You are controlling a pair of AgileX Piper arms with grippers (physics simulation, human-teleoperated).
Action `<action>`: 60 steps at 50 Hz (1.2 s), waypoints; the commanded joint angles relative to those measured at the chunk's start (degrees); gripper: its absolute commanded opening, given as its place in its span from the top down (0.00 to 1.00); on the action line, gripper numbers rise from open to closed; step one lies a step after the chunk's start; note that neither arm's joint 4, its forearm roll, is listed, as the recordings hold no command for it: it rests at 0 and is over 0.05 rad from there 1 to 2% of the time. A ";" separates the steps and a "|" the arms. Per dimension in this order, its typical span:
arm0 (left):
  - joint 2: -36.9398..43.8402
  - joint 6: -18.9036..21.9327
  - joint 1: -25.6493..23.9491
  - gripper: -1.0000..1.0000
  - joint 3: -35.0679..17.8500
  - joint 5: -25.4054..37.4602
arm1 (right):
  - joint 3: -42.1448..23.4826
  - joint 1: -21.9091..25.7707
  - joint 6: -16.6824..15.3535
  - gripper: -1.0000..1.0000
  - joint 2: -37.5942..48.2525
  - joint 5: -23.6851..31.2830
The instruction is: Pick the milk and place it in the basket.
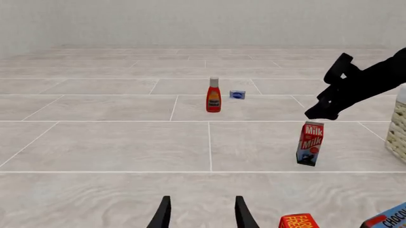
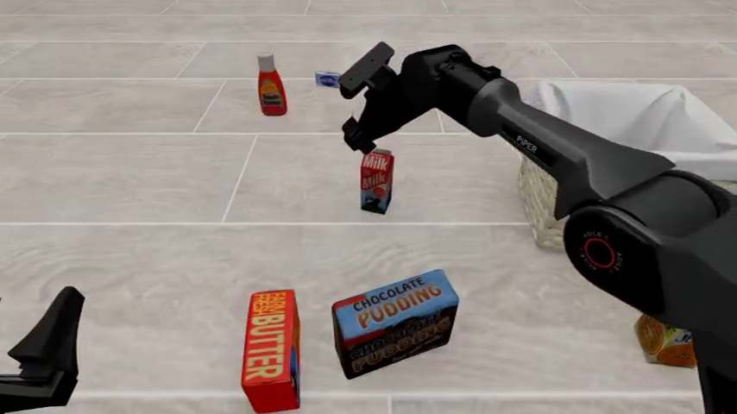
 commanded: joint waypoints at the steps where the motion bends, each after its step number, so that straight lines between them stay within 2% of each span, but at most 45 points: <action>1: 0.00 0.00 0.01 0.00 0.00 0.01 | 0.41 0.16 0.63 0.00 1.10 -0.84; 7: 0.00 0.01 0.00 0.00 0.00 0.00 | 0.85 0.10 0.83 0.00 1.65 -1.32; 28: 0.00 -0.01 0.00 0.00 0.00 -0.01 | -4.02 -1.34 0.90 0.00 6.30 -0.31; 60: 0.00 -0.01 0.00 0.00 0.00 0.01 | -2.37 -0.74 3.23 0.00 8.86 -2.71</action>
